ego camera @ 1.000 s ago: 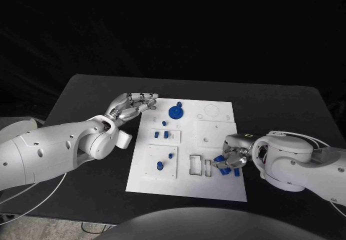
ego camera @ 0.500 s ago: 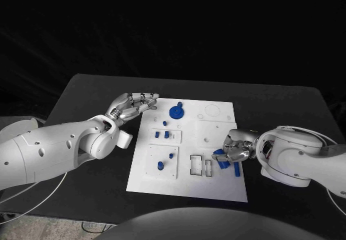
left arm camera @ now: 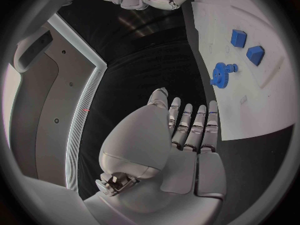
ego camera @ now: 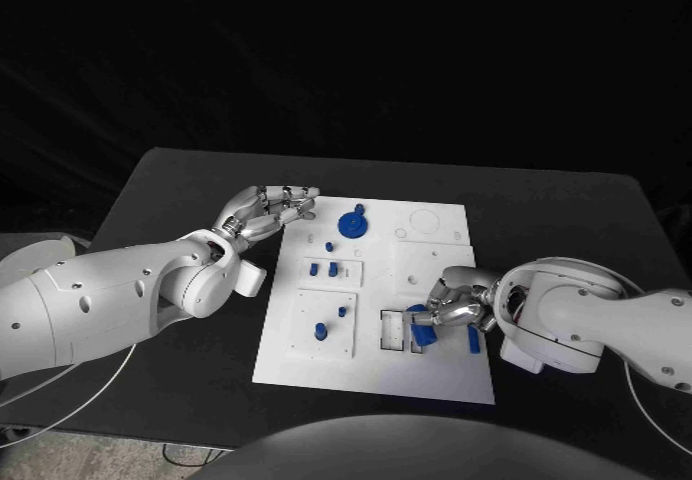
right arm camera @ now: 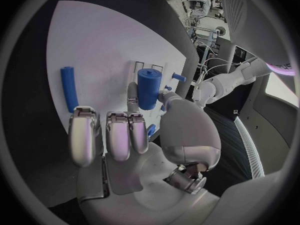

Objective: Assemble the parts on the task board

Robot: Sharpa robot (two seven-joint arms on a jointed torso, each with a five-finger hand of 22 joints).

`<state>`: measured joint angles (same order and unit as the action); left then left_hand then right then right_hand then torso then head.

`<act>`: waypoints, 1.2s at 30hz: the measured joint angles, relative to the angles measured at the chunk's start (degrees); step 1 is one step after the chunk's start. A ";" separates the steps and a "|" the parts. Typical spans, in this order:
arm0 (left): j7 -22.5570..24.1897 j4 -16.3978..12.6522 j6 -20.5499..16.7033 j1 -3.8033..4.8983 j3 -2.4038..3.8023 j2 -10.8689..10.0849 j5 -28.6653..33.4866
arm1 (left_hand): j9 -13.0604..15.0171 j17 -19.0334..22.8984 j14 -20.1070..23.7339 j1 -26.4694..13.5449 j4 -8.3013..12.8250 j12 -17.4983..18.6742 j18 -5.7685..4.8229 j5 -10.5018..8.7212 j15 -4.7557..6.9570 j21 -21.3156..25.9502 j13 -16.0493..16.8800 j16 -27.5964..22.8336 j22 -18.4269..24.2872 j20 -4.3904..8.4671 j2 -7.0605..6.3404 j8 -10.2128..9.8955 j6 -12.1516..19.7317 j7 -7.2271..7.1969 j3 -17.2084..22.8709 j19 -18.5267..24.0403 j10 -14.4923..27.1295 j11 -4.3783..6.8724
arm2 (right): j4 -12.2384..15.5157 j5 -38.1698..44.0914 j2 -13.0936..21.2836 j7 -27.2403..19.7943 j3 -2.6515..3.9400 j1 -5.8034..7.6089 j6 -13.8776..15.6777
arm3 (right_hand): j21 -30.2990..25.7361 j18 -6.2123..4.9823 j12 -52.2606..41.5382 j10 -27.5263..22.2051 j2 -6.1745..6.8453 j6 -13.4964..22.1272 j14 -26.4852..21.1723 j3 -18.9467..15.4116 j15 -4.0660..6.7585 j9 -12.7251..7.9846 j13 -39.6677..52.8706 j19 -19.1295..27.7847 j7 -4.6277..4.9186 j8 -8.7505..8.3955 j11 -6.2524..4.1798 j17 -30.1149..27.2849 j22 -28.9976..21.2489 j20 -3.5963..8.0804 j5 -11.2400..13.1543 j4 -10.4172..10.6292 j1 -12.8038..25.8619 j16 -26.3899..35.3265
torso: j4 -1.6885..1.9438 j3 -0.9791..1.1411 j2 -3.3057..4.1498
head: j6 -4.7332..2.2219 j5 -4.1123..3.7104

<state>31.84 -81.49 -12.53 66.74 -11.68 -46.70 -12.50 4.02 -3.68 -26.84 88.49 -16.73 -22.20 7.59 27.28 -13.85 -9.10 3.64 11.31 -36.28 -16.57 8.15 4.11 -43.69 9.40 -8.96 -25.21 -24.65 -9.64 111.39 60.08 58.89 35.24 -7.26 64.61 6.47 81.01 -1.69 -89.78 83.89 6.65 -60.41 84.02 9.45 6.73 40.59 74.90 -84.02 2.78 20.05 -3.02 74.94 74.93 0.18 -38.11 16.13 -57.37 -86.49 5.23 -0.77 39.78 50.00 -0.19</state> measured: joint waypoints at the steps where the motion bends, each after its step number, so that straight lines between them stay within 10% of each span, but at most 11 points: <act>1: -0.01 0.01 0.00 0.00 0.00 0.01 0.00 | 0.00 0.00 0.00 0.00 0.00 0.00 0.00 0.00 0.00 0.00 0.00 0.00 0.00 0.00 0.00 0.00 0.00 0.00 0.00 0.00 0.00 0.00 | -0.11 -0.25 -0.30 0.02 0.01 -0.13 0.05 | -0.23 0.00 0.00 0.00 -0.38 0.39 -0.09 0.00 -0.12 0.00 0.00 0.00 -0.01 -0.17 0.00 0.00 0.00 0.00 0.33 0.00 -0.25 0.19 | -0.01 0.00 0.00 | 0.00 0.00; 14: -0.07 0.09 0.11 0.00 0.00 0.12 0.00 | 0.00 0.00 0.00 0.00 0.00 0.00 0.00 0.00 0.00 0.00 0.00 0.00 -0.01 0.00 0.00 0.00 0.00 0.00 0.00 0.00 0.00 0.00 | -1.00 -2.26 -2.89 0.02 0.28 -0.89 0.94 | -3.02 -0.76 0.00 0.11 -2.34 2.75 -0.01 0.83 -1.19 -0.08 0.04 -0.01 0.71 -0.89 0.76 -0.01 -0.01 -0.82 4.00 0.11 1.22 1.26 | 0.04 0.03 0.06 | 0.00 -0.09; 20: -0.13 0.10 0.20 0.00 0.00 0.16 0.00 | 0.00 0.00 0.00 -0.07 0.16 0.00 0.00 0.33 0.00 0.00 0.00 0.00 0.07 0.00 0.40 0.00 0.00 0.00 0.15 0.00 0.00 0.00 | -1.00 -2.53 -3.24 -0.09 0.35 -0.88 1.37 | -3.36 -0.90 0.00 0.09 -2.27 3.31 -0.01 4.04 -1.19 -0.22 0.04 0.00 1.17 -1.56 1.15 -0.01 -0.01 -1.23 12.42 -2.62 4.16 1.56 | 0.04 0.03 0.06 | 0.00 0.02; 36: -0.33 0.21 0.51 -0.01 0.00 0.38 0.01 | 0.00 -0.01 -0.01 0.00 0.16 0.00 0.00 0.33 0.01 0.00 0.00 0.00 0.08 0.00 0.45 0.00 0.00 -0.01 0.15 0.00 0.00 0.00 | -1.09 -2.38 -3.45 -0.12 0.31 -0.97 0.14 | -4.36 -0.90 0.00 0.09 -2.66 5.32 -0.02 -1.35 -1.61 -0.93 0.03 0.00 0.03 -1.40 1.55 -0.02 -0.02 -1.22 28.78 0.34 7.42 2.00 | 0.02 0.04 0.03 | 0.00 -0.01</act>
<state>31.52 -81.27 -12.02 66.73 -11.68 -46.32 -12.49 4.02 -3.69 -26.85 88.49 -16.57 -22.20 7.59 27.61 -13.84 -9.10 3.64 11.31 -36.21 -16.57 8.60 4.11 -43.69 9.40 -8.81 -25.21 -24.65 -9.64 110.30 57.70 55.44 35.12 -6.95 63.64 6.61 76.65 -2.58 -89.78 83.98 3.99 -55.09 84.01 8.11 5.12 39.66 74.93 -84.02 2.81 18.65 -1.47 74.92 74.91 -1.04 -9.33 16.47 -49.95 -84.48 5.26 -0.73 39.81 50.00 -0.20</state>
